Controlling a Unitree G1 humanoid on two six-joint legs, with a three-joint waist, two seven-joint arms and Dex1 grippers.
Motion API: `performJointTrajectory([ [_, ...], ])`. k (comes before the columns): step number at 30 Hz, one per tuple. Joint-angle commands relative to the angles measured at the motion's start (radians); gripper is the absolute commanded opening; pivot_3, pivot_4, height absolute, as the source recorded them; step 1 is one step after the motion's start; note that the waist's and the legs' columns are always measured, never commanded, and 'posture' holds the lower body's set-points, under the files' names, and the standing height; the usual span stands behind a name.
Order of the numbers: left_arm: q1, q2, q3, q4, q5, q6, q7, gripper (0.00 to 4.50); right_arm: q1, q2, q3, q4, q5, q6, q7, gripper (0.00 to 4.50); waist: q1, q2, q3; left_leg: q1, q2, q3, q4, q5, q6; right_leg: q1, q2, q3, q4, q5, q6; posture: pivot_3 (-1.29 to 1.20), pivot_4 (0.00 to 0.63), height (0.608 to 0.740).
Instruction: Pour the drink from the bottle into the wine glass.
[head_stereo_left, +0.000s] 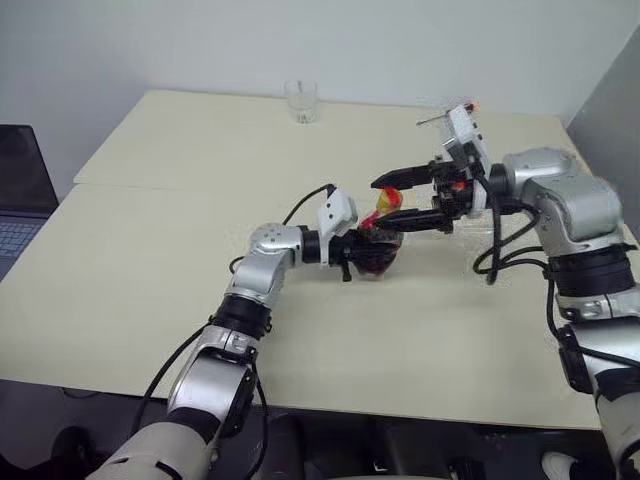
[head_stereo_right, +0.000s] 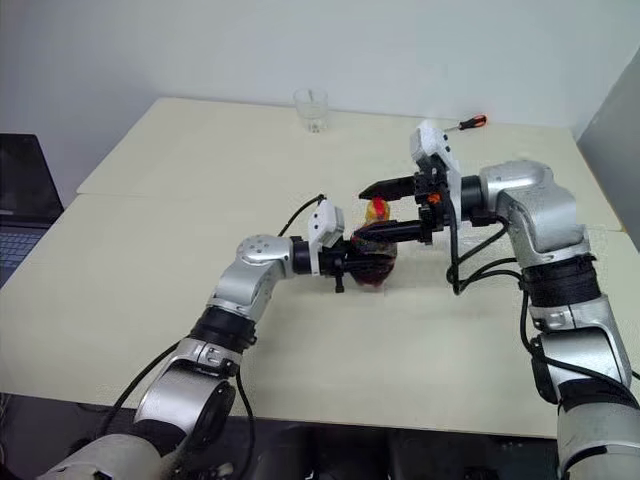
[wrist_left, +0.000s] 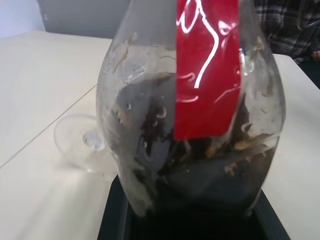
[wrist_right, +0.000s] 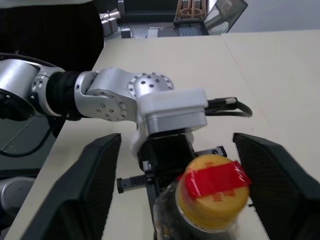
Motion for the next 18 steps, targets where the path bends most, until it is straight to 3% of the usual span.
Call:
performJointTrajectory([
  [1,-0.045,-0.017,-0.001,0.029,-0.020,-0.041,-0.011,0.81,0.021,-0.035,-0.101,-0.183,0.035,0.031,-0.105,4.50,-0.001,0.000,0.000,0.000,0.000,0.000,0.001,0.000,0.000,0.000,0.000,0.000,0.001,0.000,0.000,0.00,0.150,0.740],
  [7,-0.073,-0.044,-0.006,0.098,-0.016,-0.080,-0.013,0.81,0.090,-0.045,-0.227,-0.415,0.045,0.198,-0.418,4.50,-0.005,0.000,0.000,0.001,0.000,-0.001,0.003,0.000,0.000,0.000,0.000,0.000,0.005,0.000,0.000,0.00,0.150,0.740],
  [11,-0.092,-0.059,-0.010,0.144,-0.006,-0.110,-0.005,0.80,0.169,-0.012,-0.221,-0.669,-0.022,0.531,-0.734,4.50,-0.004,0.000,0.000,0.000,0.000,-0.001,0.004,0.000,0.000,0.000,0.000,0.000,0.006,0.000,0.000,0.00,0.150,0.740],
  [15,-0.113,-0.072,-0.015,0.206,0.007,-0.151,-0.001,0.80,0.141,0.183,-0.295,-0.896,-0.039,0.885,-0.937,4.50,-0.008,0.001,0.000,0.000,0.001,-0.001,0.003,0.000,0.000,-0.001,0.000,0.002,0.006,0.000,0.000,0.00,0.150,0.740],
  [18,-0.132,-0.086,-0.012,0.249,0.016,-0.181,0.011,0.80,0.152,0.332,-0.323,-0.959,-0.109,0.971,-1.122,4.50,-0.005,0.000,0.000,0.000,0.001,-0.003,0.003,0.000,0.000,-0.001,0.001,0.000,0.006,0.000,0.000,0.00,0.150,0.740],
])
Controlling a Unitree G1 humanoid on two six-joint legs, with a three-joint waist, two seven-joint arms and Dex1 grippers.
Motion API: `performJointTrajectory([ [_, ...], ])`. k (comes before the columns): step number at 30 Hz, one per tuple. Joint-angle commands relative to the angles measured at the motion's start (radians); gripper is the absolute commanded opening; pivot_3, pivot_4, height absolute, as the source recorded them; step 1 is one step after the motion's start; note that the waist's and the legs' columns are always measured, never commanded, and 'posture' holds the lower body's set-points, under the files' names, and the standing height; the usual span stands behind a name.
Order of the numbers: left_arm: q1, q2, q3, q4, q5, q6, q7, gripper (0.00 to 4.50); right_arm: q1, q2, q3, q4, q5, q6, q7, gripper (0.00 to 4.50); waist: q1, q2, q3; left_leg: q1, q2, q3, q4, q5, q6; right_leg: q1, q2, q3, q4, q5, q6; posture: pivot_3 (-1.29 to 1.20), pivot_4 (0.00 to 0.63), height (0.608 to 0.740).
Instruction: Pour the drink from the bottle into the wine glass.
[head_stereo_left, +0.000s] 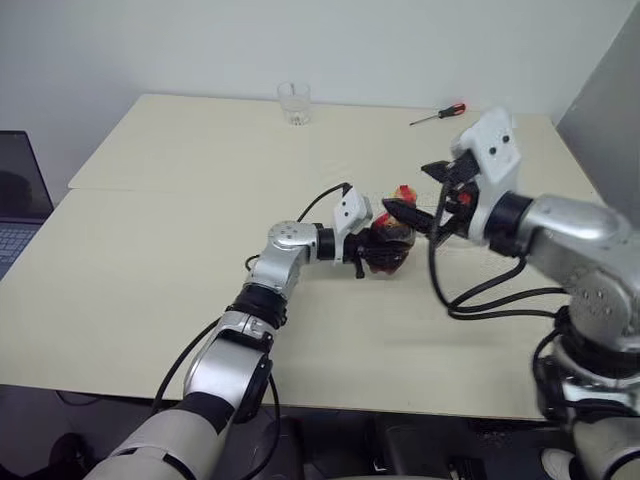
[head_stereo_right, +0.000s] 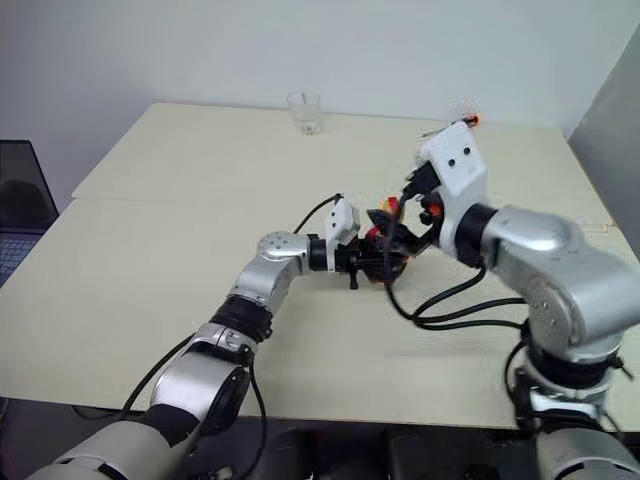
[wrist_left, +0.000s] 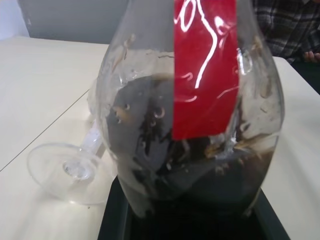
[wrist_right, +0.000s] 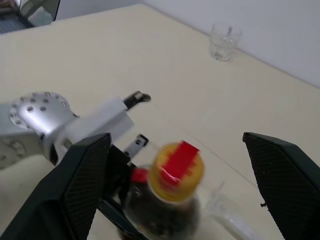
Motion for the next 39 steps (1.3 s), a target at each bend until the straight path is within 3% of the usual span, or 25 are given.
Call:
performJointTrajectory([
  [1,-0.048,-0.015,0.007,0.025,0.004,-0.058,0.014,0.80,-0.001,0.119,-0.064,-0.088,-0.076,0.076,-0.207,4.50,0.001,0.000,0.000,0.000,0.000,0.000,0.000,0.000,0.000,0.000,0.000,0.000,0.000,0.000,0.000,0.00,0.150,0.740],
  [5,-0.077,-0.032,0.011,0.084,0.015,-0.096,0.029,0.80,0.016,0.268,-0.053,-0.125,-0.104,0.076,-0.343,4.50,0.000,0.000,0.000,0.000,-0.001,0.001,0.001,0.000,0.000,0.001,-0.001,0.000,-0.001,0.000,0.000,0.00,0.150,0.740],
  [18,-0.135,-0.041,0.022,0.201,0.033,-0.167,0.028,0.80,0.063,0.504,-0.032,-0.153,-0.127,0.076,-0.600,4.50,-0.002,0.000,0.000,-0.001,-0.001,-0.002,-0.001,0.000,0.000,0.000,0.000,-0.001,-0.001,0.000,0.000,0.00,0.150,0.740],
  [31,-0.148,-0.041,0.032,0.221,0.037,-0.182,0.031,0.80,0.131,0.589,-0.034,-0.159,-0.089,0.076,-0.681,4.50,-0.002,0.000,0.000,-0.001,-0.001,-0.002,-0.001,0.000,0.000,0.000,0.000,-0.001,-0.002,-0.001,0.001,0.00,0.150,0.740],
  [39,-0.147,-0.043,0.033,0.217,0.036,-0.181,0.033,0.80,0.135,0.587,-0.041,-0.153,-0.058,0.076,-0.700,4.50,-0.002,0.000,0.000,-0.001,-0.001,-0.003,-0.001,0.000,0.000,0.000,0.000,-0.001,-0.002,-0.001,0.002,0.00,0.150,0.740],
])
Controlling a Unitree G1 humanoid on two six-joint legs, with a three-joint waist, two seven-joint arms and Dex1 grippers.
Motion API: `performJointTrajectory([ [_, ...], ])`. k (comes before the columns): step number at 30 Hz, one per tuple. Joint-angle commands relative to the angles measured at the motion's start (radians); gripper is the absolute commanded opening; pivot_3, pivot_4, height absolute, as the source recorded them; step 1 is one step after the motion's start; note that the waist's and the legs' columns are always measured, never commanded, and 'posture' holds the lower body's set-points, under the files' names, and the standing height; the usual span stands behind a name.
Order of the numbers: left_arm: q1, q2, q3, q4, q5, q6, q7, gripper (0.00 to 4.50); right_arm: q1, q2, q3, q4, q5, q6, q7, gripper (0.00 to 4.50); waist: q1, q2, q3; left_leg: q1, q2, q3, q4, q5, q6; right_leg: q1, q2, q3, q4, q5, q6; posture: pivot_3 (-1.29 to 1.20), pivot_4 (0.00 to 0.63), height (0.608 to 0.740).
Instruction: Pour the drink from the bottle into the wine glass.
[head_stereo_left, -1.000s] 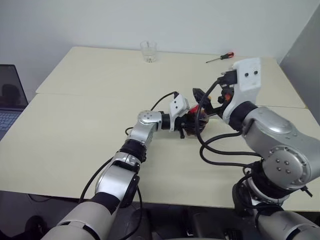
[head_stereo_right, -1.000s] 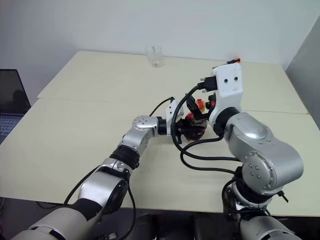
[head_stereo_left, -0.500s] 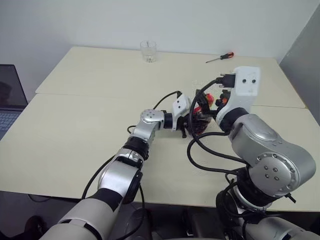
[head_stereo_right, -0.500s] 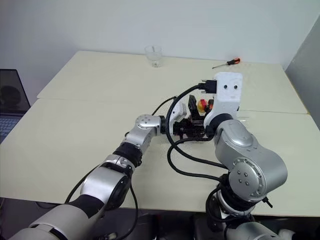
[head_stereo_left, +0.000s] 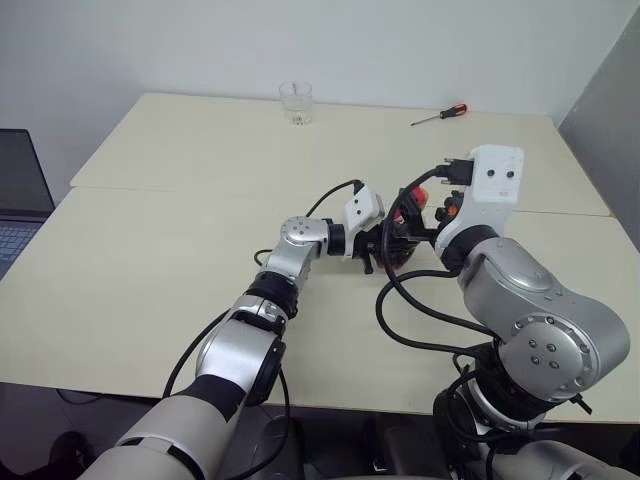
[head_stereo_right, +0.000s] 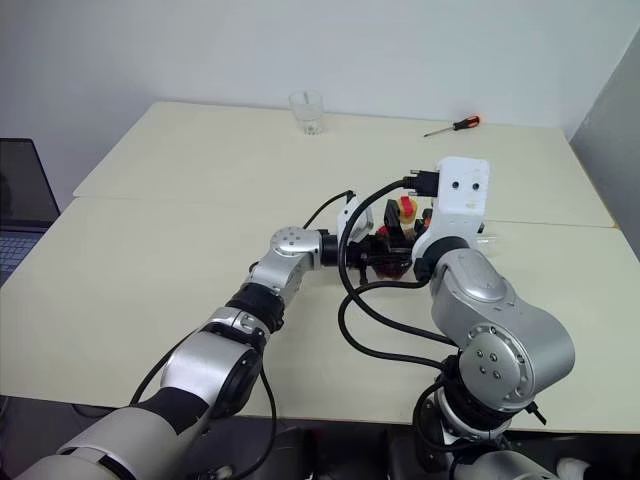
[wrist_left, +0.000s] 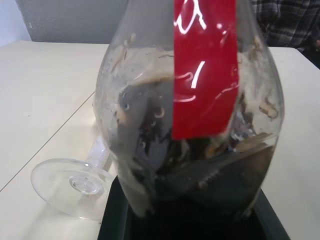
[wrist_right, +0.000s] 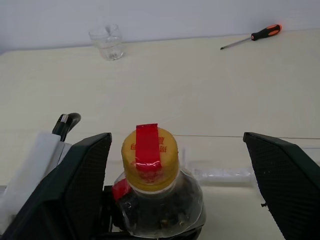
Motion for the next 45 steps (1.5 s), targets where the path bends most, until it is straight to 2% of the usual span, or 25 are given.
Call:
performJointTrajectory([
  [1,-0.032,-0.009,0.022,-0.021,-0.011,-0.021,0.006,0.80,0.016,0.090,-0.012,-0.021,0.025,0.009,-0.016,4.33,0.000,0.000,0.000,0.000,0.000,0.000,0.000,0.000,0.000,0.000,0.000,0.000,0.000,0.000,0.000,0.00,0.150,0.740],
  [3,-0.032,-0.010,0.022,-0.021,-0.011,-0.021,0.007,0.80,0.014,0.088,-0.012,-0.018,0.031,0.009,-0.021,3.88,0.000,0.000,0.000,0.000,0.000,0.000,0.000,0.000,0.000,0.000,0.000,0.000,0.000,0.000,0.000,0.00,0.150,0.740],
  [8,-0.030,-0.009,0.022,-0.023,-0.011,-0.020,0.007,0.80,0.019,0.086,-0.014,-0.020,0.053,0.009,-0.032,2.07,0.000,0.000,0.000,0.000,0.000,0.000,0.000,0.000,0.000,0.000,0.000,0.000,0.000,0.000,0.000,0.00,0.150,0.740],
  [11,-0.032,-0.009,0.023,-0.022,-0.010,-0.021,0.008,0.80,0.017,0.080,-0.015,-0.016,0.074,0.009,-0.032,1.18,0.000,0.000,0.000,0.000,0.000,-0.002,0.000,0.000,0.000,0.000,0.000,0.000,-0.001,0.000,0.000,0.00,0.150,0.740],
  [16,-0.031,-0.009,0.025,-0.024,-0.011,-0.020,0.010,0.79,0.000,0.057,-0.028,0.003,0.110,0.009,-0.013,1.18,0.000,0.000,0.000,-0.001,0.000,-0.004,0.000,0.000,0.000,0.000,0.000,0.000,-0.001,0.000,0.000,0.00,0.150,0.740],
  [19,-0.022,-0.007,0.027,-0.041,-0.014,-0.012,0.009,0.79,-0.039,-0.060,-0.064,0.033,0.175,0.009,0.110,1.18,-0.001,0.000,0.000,-0.001,0.000,-0.005,0.000,0.000,0.000,0.000,0.000,0.000,-0.001,0.000,0.000,0.00,0.150,0.740],
  [22,-0.008,-0.006,0.030,-0.065,-0.021,0.001,0.006,0.79,-0.050,-0.255,-0.093,0.084,0.260,-0.049,0.339,1.18,0.000,0.000,0.000,-0.001,-0.001,-0.004,0.000,0.000,0.000,0.001,0.000,-0.001,-0.001,0.000,0.001,0.00,0.150,0.740],
  [24,0.005,-0.004,0.033,-0.096,-0.029,0.016,-0.002,0.79,-0.025,-0.407,-0.072,0.166,0.299,-0.212,0.544,1.18,0.000,0.000,0.000,-0.001,-0.001,-0.004,0.000,0.000,0.000,0.002,-0.001,-0.001,-0.003,0.000,0.001,0.00,0.150,0.740],
  [27,0.023,0.008,0.037,-0.148,-0.039,0.041,-0.009,0.79,-0.031,-0.617,0.028,0.389,0.276,-0.495,0.889,1.18,-0.001,0.000,0.000,-0.001,-0.002,-0.003,-0.002,-0.001,0.001,0.003,0.000,-0.001,-0.007,0.000,0.001,0.00,0.150,0.740],
  [30,0.047,0.020,0.042,-0.197,-0.044,0.065,0.004,0.79,-0.079,-0.719,0.126,0.592,0.239,-0.717,1.147,1.18,-0.011,0.000,0.001,-0.001,-0.002,-0.003,-0.002,-0.001,0.002,0.002,0.002,0.000,-0.008,0.000,0.001,0.00,0.150,0.740],
  [33,0.085,0.029,0.043,-0.262,-0.045,0.099,0.023,0.79,-0.144,-0.733,0.201,0.778,0.187,-0.879,1.300,1.18,-0.019,0.000,0.001,0.000,-0.001,-0.004,-0.004,-0.001,0.003,0.002,0.003,0.000,-0.009,0.000,0.000,0.00,0.150,0.740],
  [40,0.207,0.044,0.021,-0.475,-0.049,0.201,0.077,0.78,-0.332,-0.639,0.359,1.267,0.018,-1.217,1.582,1.18,-0.017,0.002,0.002,0.000,-0.001,-0.004,-0.003,-0.001,0.002,0.002,0.003,0.000,-0.007,0.001,-0.002,0.00,0.150,0.740],
  [45,0.234,0.064,0.008,-0.542,-0.052,0.244,0.074,0.77,-0.397,-0.599,0.419,1.439,-0.080,-1.369,1.701,1.18,-0.005,0.002,0.002,0.000,-0.001,-0.001,-0.002,-0.001,0.002,0.002,0.001,0.000,-0.007,0.001,-0.002,0.00,0.150,0.740],
])
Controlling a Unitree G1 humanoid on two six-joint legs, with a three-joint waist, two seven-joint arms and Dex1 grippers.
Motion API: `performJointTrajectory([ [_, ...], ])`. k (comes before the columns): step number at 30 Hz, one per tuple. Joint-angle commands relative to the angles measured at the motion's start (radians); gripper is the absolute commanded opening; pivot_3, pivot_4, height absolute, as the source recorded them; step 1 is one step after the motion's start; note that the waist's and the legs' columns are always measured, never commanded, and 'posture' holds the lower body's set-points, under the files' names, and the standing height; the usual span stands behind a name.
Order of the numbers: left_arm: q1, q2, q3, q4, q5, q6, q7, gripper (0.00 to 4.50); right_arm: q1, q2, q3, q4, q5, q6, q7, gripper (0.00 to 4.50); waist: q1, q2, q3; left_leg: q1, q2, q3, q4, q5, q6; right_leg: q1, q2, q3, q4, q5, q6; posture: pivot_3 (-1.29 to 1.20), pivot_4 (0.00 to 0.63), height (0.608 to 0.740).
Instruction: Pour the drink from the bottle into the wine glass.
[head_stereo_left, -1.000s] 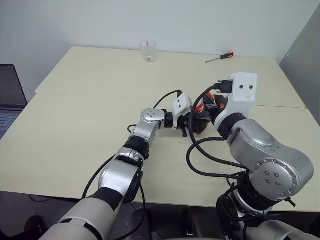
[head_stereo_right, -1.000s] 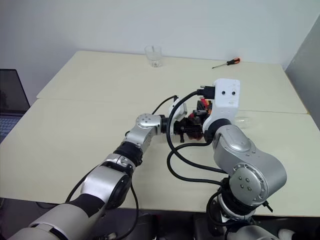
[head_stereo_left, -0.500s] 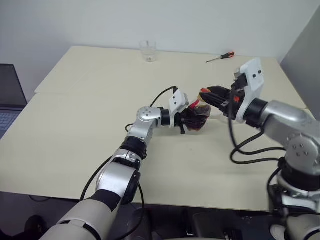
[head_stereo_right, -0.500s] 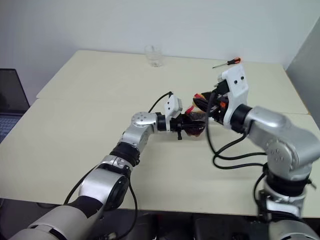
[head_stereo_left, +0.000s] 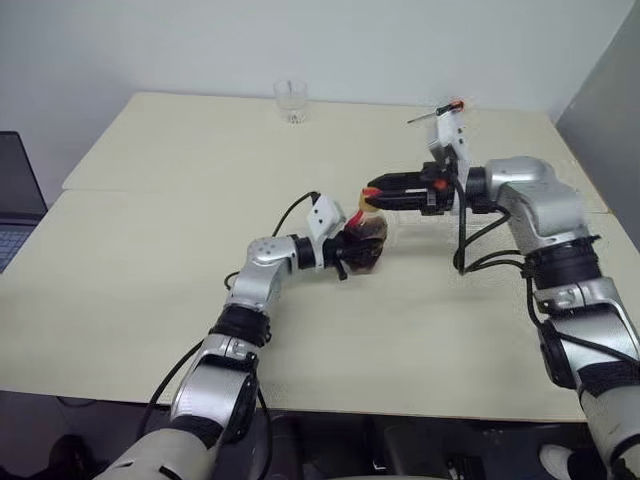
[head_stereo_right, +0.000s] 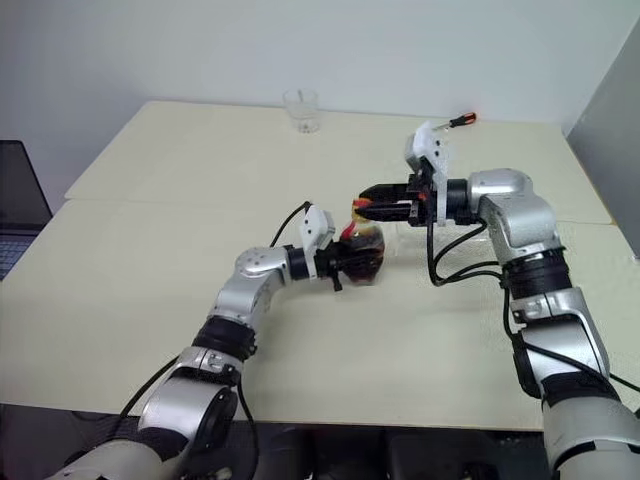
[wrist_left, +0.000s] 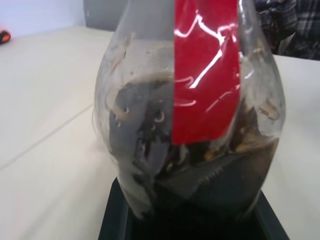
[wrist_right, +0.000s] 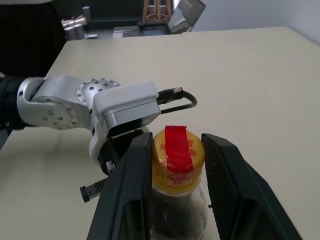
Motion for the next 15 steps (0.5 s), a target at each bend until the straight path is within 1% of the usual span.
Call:
performJointTrajectory([
  [1,-0.039,-0.023,-0.044,-0.132,-0.021,0.004,-0.018,0.77,-0.047,0.037,0.054,0.063,-0.071,-0.095,0.057,1.18,0.007,0.000,0.000,0.000,0.000,0.000,0.000,0.000,0.000,0.000,0.000,0.000,0.000,0.000,0.000,0.00,0.150,0.740],
  [5,-0.047,-0.021,-0.045,-0.133,-0.024,0.014,-0.012,0.77,-0.061,0.044,0.035,0.080,-0.085,-0.105,0.071,1.18,0.014,0.000,0.000,0.000,0.000,0.001,0.001,0.000,0.000,0.000,-0.001,0.000,0.001,0.000,0.000,0.00,0.150,0.740],
  [9,-0.054,-0.028,-0.052,-0.120,-0.024,0.009,-0.017,0.77,-0.042,0.015,0.014,0.013,-0.072,-0.028,0.062,1.18,0.014,0.000,0.000,0.000,0.000,0.003,0.002,0.000,0.000,0.000,-0.001,0.001,0.002,0.000,0.000,0.00,0.150,0.740],
  [11,-0.067,-0.035,-0.053,-0.101,-0.025,0.001,-0.021,0.77,-0.014,-0.011,-0.019,-0.083,-0.025,0.041,0.063,1.18,0.016,0.000,0.000,0.000,0.000,0.003,0.002,0.000,0.000,0.000,-0.001,0.001,0.003,0.000,0.000,0.00,0.150,0.740],
  [14,-0.080,-0.044,-0.055,-0.082,-0.028,-0.009,-0.024,0.77,0.028,-0.030,-0.073,-0.212,0.025,0.137,0.007,1.18,0.016,0.000,0.000,0.000,0.000,0.003,0.002,0.000,0.000,0.000,-0.001,0.001,0.003,0.000,0.000,0.00,0.150,0.740],
  [15,-0.087,-0.047,-0.053,-0.073,-0.029,-0.013,-0.025,0.77,0.049,-0.037,-0.093,-0.287,0.051,0.197,-0.023,1.53,0.016,0.000,0.000,0.000,0.000,0.003,0.003,0.000,0.000,0.000,-0.001,0.001,0.004,0.000,0.000,0.00,0.150,0.740],
])
